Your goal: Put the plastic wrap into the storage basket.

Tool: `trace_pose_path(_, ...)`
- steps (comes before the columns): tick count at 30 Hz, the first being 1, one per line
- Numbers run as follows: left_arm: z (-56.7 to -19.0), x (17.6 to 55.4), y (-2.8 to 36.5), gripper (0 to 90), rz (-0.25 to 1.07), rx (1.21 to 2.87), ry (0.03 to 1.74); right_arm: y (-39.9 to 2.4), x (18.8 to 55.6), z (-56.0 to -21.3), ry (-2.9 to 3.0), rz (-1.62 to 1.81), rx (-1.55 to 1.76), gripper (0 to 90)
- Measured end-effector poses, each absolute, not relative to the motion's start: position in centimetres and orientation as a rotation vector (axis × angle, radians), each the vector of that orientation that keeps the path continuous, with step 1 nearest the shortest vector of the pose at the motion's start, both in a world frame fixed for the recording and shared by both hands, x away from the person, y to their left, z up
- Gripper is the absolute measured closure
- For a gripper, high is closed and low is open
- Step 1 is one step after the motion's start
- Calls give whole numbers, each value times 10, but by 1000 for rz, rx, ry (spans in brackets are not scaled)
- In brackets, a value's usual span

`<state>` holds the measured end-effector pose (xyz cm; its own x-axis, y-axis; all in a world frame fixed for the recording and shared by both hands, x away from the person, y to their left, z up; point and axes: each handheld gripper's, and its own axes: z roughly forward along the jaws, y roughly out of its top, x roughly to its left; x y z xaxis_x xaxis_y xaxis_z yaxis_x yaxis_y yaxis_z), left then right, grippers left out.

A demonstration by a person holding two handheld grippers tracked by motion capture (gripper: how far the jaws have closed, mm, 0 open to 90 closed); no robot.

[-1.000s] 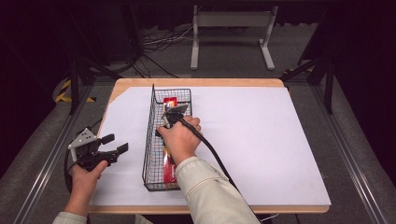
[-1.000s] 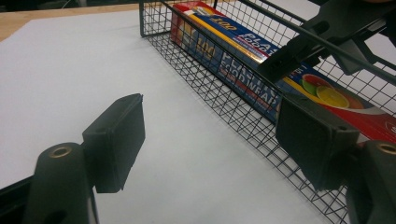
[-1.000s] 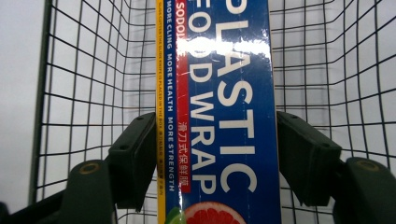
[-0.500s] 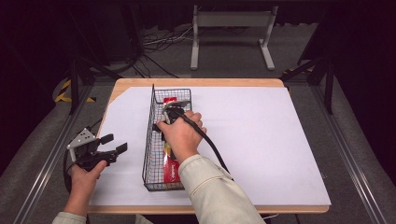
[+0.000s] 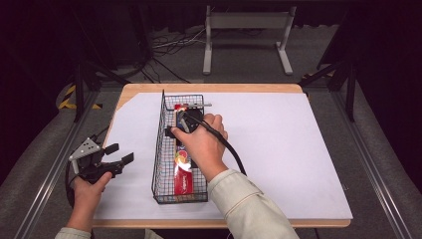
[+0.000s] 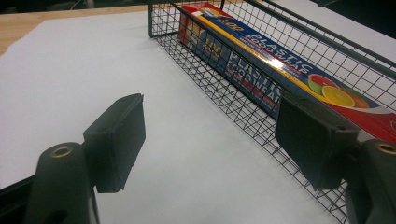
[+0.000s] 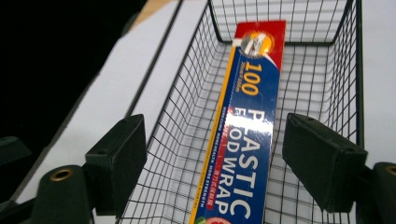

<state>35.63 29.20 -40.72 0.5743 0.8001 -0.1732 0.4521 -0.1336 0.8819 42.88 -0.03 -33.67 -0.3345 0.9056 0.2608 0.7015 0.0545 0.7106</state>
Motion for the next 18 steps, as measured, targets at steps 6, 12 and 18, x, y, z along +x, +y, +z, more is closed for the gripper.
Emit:
trace_pose_path(6,-406,356,293,252,420,1770,1027,-8,424,-332,2070,1172,1567,225)
trace_pose_path(12,-407,357,293,251,413,1773,1027,-22,422,-329,2085,1168,1542,217)
trace_pose_path(18,-407,358,293,251,411,1775,1029,-49,417,-326,2099,1169,1515,211)
